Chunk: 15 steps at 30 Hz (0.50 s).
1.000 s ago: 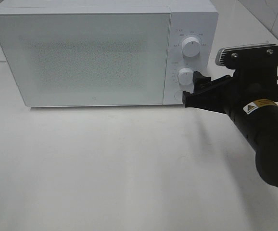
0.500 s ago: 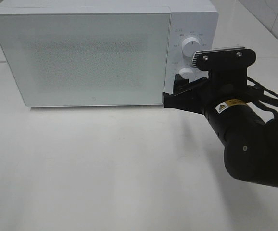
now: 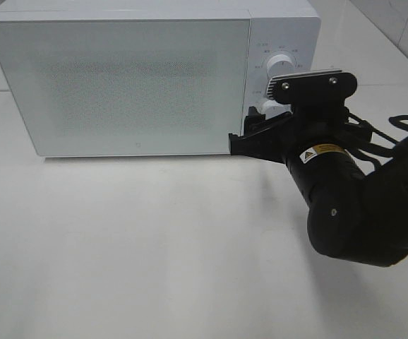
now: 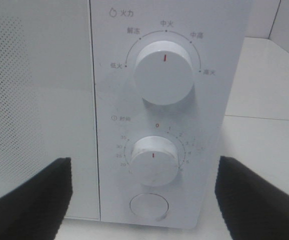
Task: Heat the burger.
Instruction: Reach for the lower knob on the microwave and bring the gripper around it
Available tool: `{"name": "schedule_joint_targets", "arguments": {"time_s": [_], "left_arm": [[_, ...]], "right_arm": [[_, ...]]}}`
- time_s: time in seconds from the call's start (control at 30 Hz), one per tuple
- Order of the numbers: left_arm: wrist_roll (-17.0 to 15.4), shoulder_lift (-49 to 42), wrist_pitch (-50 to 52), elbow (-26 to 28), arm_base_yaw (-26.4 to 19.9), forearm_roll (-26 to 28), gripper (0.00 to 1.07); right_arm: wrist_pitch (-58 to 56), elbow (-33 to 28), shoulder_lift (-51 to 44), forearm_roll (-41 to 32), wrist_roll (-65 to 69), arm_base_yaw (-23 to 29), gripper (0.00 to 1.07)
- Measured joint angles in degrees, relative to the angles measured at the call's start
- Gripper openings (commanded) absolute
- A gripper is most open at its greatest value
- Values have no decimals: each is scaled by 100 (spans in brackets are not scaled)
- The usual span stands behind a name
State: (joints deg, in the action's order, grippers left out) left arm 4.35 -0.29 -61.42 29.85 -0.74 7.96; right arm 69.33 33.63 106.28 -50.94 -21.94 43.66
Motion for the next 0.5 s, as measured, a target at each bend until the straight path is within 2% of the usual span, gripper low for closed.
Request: {"name": "schedule_joint_targets", "arguments": {"time_s": [0.17,0.5], "left_arm": [[0,0,0,0,0,0,88],[0,0,0,0,0,0,88]], "right_arm": [[0,395,252,-212,510,-74,76],[17,900,779,-458,607,-229,76]]}}
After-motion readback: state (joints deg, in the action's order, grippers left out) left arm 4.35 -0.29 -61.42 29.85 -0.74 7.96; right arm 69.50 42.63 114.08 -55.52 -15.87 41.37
